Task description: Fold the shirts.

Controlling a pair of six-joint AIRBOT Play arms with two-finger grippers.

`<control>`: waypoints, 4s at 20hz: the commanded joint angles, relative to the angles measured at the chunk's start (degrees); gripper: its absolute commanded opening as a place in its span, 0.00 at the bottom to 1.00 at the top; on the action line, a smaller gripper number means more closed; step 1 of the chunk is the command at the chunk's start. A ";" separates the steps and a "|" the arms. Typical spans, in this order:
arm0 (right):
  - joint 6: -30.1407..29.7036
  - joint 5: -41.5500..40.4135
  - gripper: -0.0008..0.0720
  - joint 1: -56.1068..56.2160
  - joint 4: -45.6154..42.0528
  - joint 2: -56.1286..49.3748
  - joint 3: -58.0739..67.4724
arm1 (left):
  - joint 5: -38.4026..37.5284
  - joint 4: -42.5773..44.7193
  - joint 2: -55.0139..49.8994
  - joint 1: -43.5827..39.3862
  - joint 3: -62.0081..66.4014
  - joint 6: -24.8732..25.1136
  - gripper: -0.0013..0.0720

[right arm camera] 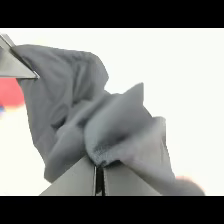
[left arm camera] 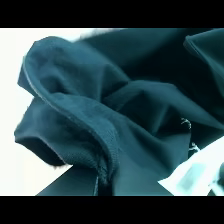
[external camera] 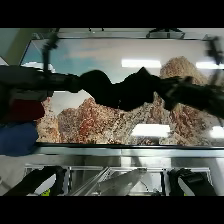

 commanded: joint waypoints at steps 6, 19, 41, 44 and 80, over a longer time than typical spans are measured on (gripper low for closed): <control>-3.21 -4.87 0.04 -0.85 -0.52 16.02 0.00 | -9.07 16.83 19.39 -7.15 6.82 -11.61 0.03; -4.22 -6.36 0.41 -0.92 1.03 -49.20 -0.87 | -3.85 16.24 -36.79 4.24 3.78 -6.25 0.08; 20.76 13.88 0.43 -42.12 -16.57 -9.31 -37.18 | -16.59 0.68 -26.51 7.72 -31.54 4.11 0.96; 20.94 12.90 0.43 -42.10 -16.37 -9.84 -42.18 | -19.06 -0.20 -26.67 7.72 -29.92 4.52 0.95; 3.96 26.62 0.04 -44.98 5.46 -5.73 38.32 | 9.25 -3.43 9.27 37.44 28.72 -2.60 0.04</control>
